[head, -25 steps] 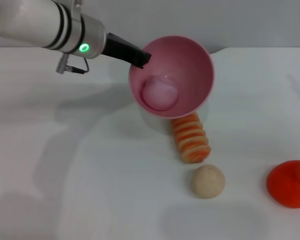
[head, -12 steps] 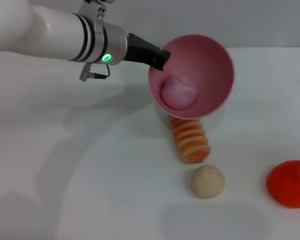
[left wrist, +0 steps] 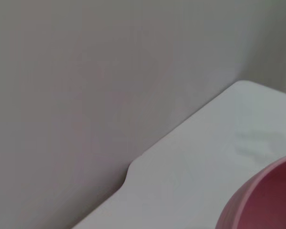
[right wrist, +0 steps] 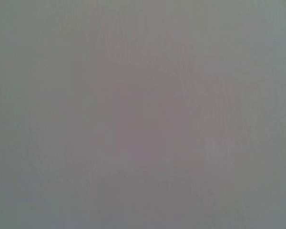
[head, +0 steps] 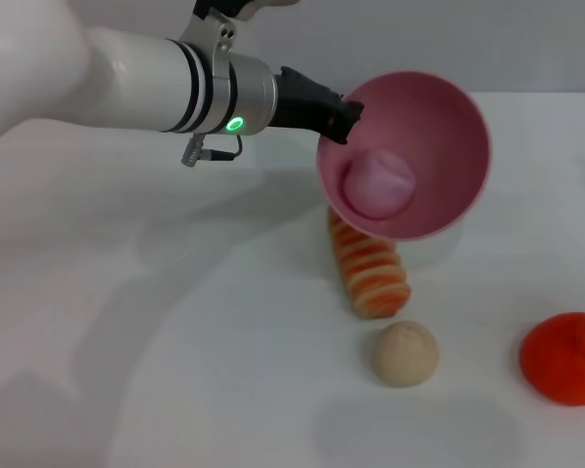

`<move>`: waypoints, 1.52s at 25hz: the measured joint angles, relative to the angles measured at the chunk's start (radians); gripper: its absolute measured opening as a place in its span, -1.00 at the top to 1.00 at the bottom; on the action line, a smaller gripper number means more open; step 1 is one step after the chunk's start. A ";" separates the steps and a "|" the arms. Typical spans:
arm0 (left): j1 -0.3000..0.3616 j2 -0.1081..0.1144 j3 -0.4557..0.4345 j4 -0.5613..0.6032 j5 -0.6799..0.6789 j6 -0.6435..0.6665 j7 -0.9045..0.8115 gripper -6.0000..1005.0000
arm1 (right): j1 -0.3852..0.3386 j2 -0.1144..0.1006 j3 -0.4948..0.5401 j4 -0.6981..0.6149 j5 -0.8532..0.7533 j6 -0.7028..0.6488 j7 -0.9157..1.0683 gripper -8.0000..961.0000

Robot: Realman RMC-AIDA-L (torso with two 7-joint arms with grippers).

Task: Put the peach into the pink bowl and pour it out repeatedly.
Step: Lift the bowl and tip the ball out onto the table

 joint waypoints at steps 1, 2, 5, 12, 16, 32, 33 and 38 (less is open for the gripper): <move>0.000 0.000 0.002 0.000 -0.006 -0.002 0.008 0.89 | 0.000 0.000 0.000 0.002 0.000 0.000 0.000 0.00; 0.000 0.000 0.011 0.004 -0.025 -0.010 0.028 0.89 | 0.001 0.000 0.000 0.004 0.000 0.000 0.000 0.00; 0.002 0.000 0.036 0.017 -0.050 -0.029 0.063 0.89 | 0.001 0.001 0.001 0.006 0.001 -0.001 -0.001 0.00; 0.021 0.001 0.080 0.051 -0.058 -0.089 0.093 0.89 | -0.025 0.001 0.004 0.043 0.123 -0.052 -0.070 0.00; 0.050 0.001 0.122 0.072 -0.059 -0.179 0.111 0.89 | -0.047 -0.001 0.011 0.088 0.226 -0.113 -0.139 0.00; 0.253 0.002 0.618 0.265 -0.046 -0.901 0.455 0.89 | -0.075 0.000 0.027 0.094 0.239 -0.168 -0.133 0.00; 0.254 0.002 0.630 0.264 -0.045 -0.917 0.464 0.89 | -0.076 0.000 0.028 0.095 0.239 -0.170 -0.133 0.00; 0.259 0.002 0.671 0.254 -0.028 -1.003 0.481 0.89 | -0.076 0.000 0.028 0.094 0.239 -0.180 -0.132 0.00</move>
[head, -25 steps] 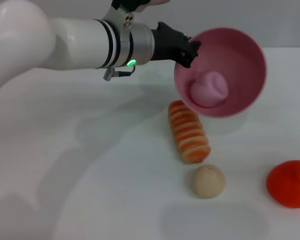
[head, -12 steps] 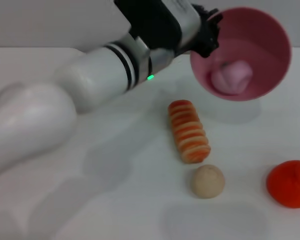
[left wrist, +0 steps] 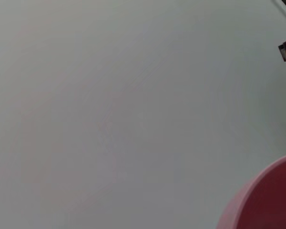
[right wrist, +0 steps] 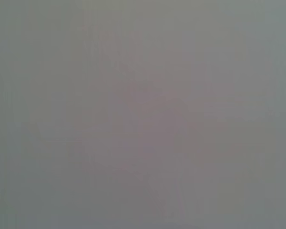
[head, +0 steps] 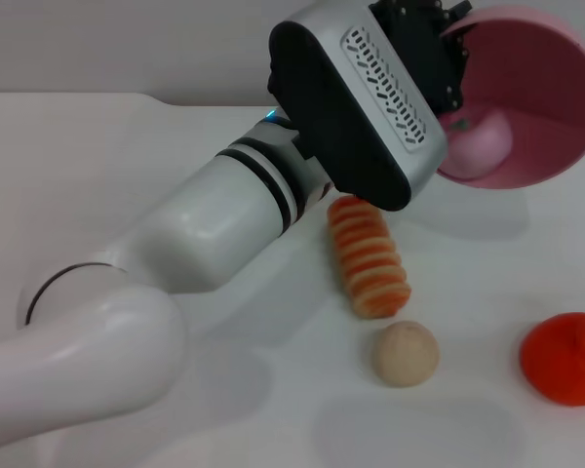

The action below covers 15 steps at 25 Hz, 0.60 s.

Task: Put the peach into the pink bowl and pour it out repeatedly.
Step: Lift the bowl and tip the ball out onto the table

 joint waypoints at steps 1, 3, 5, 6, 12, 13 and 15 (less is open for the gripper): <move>0.000 0.000 0.001 0.000 0.001 -0.003 0.000 0.89 | 0.000 0.000 0.000 -0.001 0.000 0.000 0.000 0.00; 0.002 0.000 0.007 -0.003 0.015 -0.018 0.000 0.89 | 0.001 0.000 0.000 -0.001 0.000 0.000 0.000 0.00; 0.006 0.000 0.014 -0.007 0.033 -0.040 0.000 0.89 | 0.003 0.000 0.000 -0.001 0.000 -0.001 0.001 0.00; 0.008 0.000 0.017 -0.008 0.039 -0.048 0.000 0.89 | 0.005 0.000 0.000 -0.001 0.000 -0.001 0.001 0.00; 0.021 -0.001 0.063 -0.028 0.093 -0.157 0.001 0.89 | 0.009 0.000 0.000 0.002 0.000 -0.001 0.002 0.00; 0.023 -0.001 0.066 -0.030 0.097 -0.165 0.001 0.89 | 0.009 0.000 0.000 0.002 0.000 -0.001 0.002 0.00; 0.023 -0.002 0.068 -0.031 0.098 -0.169 0.000 0.89 | 0.010 0.000 0.000 0.003 0.000 -0.001 0.002 0.00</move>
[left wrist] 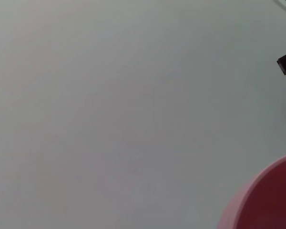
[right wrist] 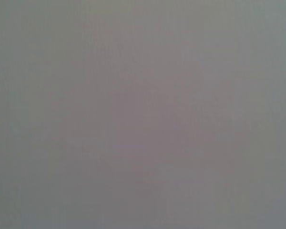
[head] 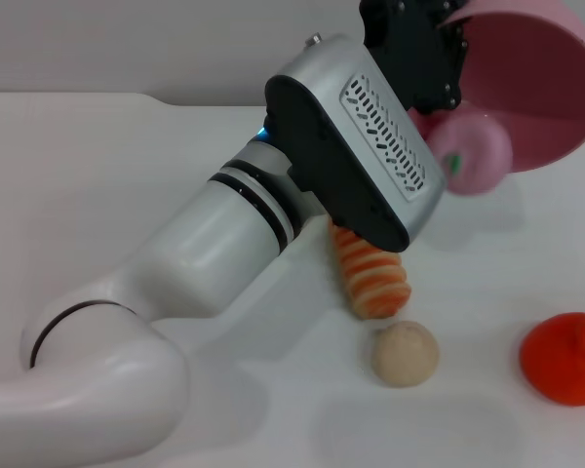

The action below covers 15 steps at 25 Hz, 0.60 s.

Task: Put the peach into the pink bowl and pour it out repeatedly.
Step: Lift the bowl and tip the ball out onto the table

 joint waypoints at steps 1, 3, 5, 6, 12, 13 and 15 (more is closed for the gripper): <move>0.000 0.000 0.001 0.000 0.000 -0.001 0.000 0.89 | 0.000 0.000 0.000 0.000 0.000 0.000 0.000 0.00; 0.001 0.000 0.001 0.000 0.000 -0.002 0.000 0.89 | 0.001 0.000 -0.001 0.000 0.000 0.000 0.000 0.00; 0.002 0.000 0.001 -0.001 0.001 -0.003 -0.001 0.89 | 0.001 0.000 -0.002 0.001 0.000 0.000 0.000 0.00; 0.002 0.000 0.001 -0.001 0.001 -0.004 -0.003 0.89 | 0.001 0.000 -0.004 0.001 0.000 0.000 0.000 0.00; -0.001 0.000 -0.017 -0.008 -0.009 0.022 -0.048 0.89 | 0.005 0.000 -0.015 0.001 -0.005 0.000 0.023 0.00; -0.003 0.000 -0.027 -0.008 -0.010 0.038 -0.067 0.89 | 0.006 -0.001 -0.018 0.000 -0.008 0.000 0.031 0.00; -0.006 0.000 -0.077 -0.002 -0.011 0.102 -0.118 0.89 | 0.009 -0.004 -0.032 -0.006 -0.018 -0.001 0.052 0.00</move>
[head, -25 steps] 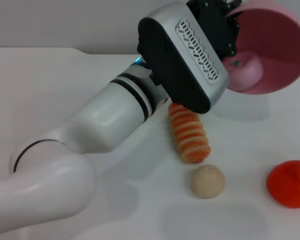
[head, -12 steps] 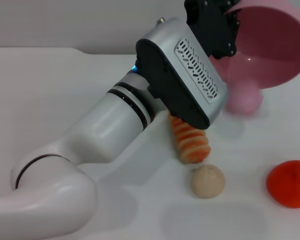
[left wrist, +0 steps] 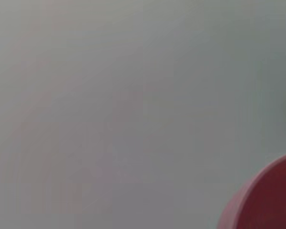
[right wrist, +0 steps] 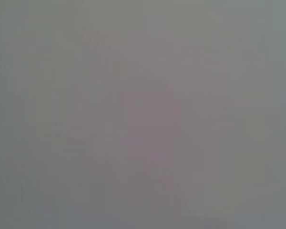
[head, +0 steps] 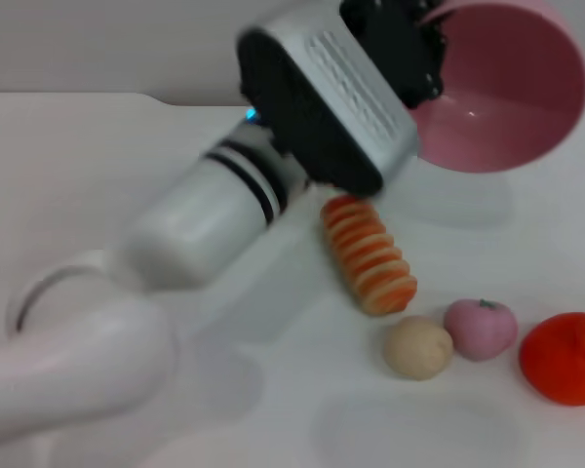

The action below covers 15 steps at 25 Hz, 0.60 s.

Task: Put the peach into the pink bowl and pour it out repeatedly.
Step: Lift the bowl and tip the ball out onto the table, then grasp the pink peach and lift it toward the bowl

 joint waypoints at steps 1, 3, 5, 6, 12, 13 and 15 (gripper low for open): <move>-0.001 0.000 -0.031 0.006 -0.001 0.039 -0.024 0.89 | 0.001 -0.001 -0.008 -0.006 -0.009 -0.001 0.008 0.00; -0.011 -0.001 -0.125 0.020 -0.014 0.162 -0.085 0.89 | 0.004 -0.002 -0.018 -0.023 -0.040 -0.007 0.023 0.00; -0.036 0.001 -0.255 0.029 -0.047 0.333 -0.148 0.89 | 0.009 -0.002 -0.021 -0.046 -0.093 -0.012 0.057 0.00; -0.050 0.001 -0.310 0.026 -0.056 0.397 -0.168 0.89 | 0.013 -0.002 -0.022 -0.058 -0.120 -0.014 0.076 0.00; -0.180 0.009 -0.683 -0.071 -0.070 0.843 -0.287 0.89 | 0.036 -0.002 -0.068 -0.210 -0.354 -0.072 0.251 0.01; -0.180 0.009 -0.683 -0.071 -0.070 0.843 -0.287 0.89 | 0.037 -0.002 -0.085 -0.262 -0.410 -0.092 0.293 0.01; -0.243 0.014 -0.839 -0.140 -0.048 1.005 -0.313 0.89 | 0.040 0.000 -0.116 -0.348 -0.502 -0.129 0.368 0.00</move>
